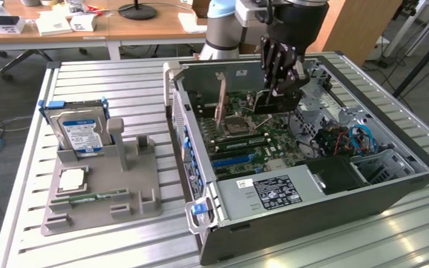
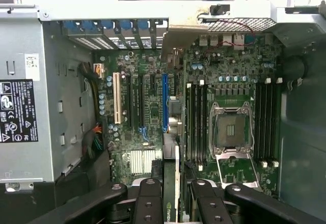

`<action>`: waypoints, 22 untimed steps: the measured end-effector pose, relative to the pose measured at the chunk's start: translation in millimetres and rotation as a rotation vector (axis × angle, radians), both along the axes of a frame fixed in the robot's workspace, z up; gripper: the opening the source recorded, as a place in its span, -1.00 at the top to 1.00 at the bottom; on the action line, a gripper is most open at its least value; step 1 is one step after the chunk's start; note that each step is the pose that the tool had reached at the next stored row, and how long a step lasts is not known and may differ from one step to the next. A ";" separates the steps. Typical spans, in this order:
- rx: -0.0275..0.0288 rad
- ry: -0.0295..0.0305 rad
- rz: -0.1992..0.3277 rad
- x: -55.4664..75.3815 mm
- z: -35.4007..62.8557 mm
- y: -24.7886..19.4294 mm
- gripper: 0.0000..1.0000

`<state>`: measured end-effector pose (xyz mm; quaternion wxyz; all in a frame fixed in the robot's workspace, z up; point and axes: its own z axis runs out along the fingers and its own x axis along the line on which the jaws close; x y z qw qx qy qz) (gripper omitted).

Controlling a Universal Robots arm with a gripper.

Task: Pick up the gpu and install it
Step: 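Insert the gpu into the slot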

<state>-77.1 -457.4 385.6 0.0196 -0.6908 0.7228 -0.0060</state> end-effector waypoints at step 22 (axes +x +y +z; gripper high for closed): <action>-0.0001 0.0000 -0.007 -0.4 -27.3 0.0 0.48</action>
